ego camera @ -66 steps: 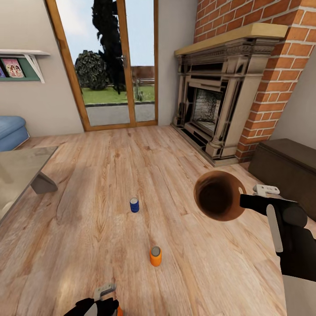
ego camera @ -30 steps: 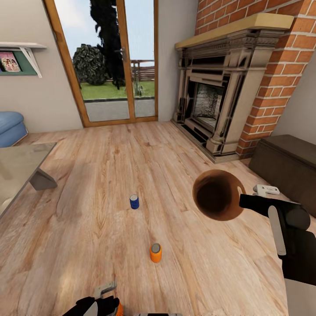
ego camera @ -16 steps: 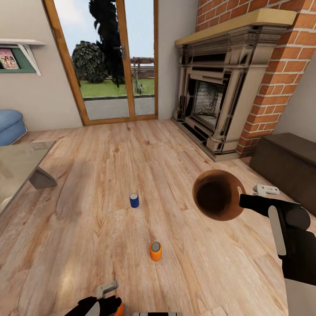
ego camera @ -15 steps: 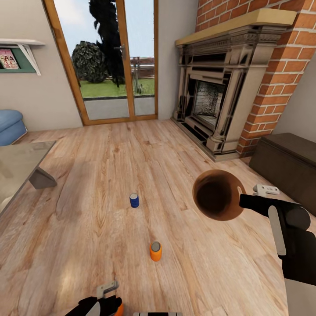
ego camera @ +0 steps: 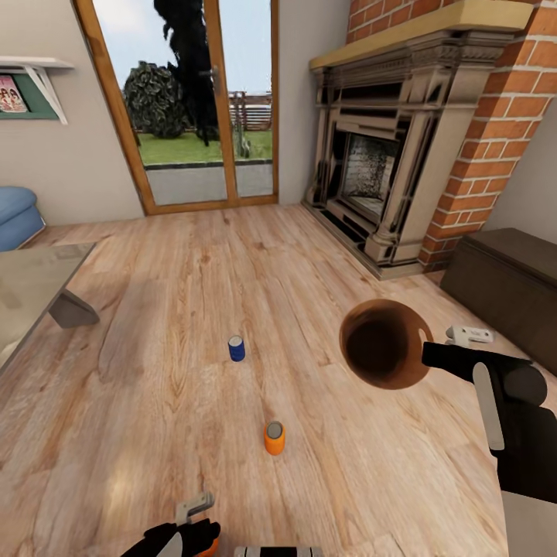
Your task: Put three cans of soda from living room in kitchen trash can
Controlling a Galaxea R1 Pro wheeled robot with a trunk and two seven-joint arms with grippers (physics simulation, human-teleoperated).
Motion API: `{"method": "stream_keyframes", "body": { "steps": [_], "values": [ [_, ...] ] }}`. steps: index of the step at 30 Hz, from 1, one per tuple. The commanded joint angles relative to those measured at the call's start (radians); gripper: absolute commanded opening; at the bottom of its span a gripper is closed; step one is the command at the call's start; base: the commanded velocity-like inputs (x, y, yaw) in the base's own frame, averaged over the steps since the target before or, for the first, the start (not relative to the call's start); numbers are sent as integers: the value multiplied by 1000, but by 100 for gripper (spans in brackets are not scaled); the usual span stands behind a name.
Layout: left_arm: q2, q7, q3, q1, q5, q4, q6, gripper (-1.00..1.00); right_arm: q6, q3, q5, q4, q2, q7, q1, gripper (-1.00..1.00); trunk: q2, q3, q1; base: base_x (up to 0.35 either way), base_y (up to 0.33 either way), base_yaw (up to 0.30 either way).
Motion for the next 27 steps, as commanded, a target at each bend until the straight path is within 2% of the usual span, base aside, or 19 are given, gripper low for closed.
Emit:
{"method": "stream_keyframes", "body": {
  "steps": [1,27],
  "values": [
    [0,0,0,0,0,0,0,100,0,0,-19,-1,0,7,-1,-100,0,-4,0,0,0,0],
    [0,0,1,0,3,-3,-2,100,0,29,-18,-1,1,7,-1,-100,-1,-8,1,0,0,0]
  ]
}}
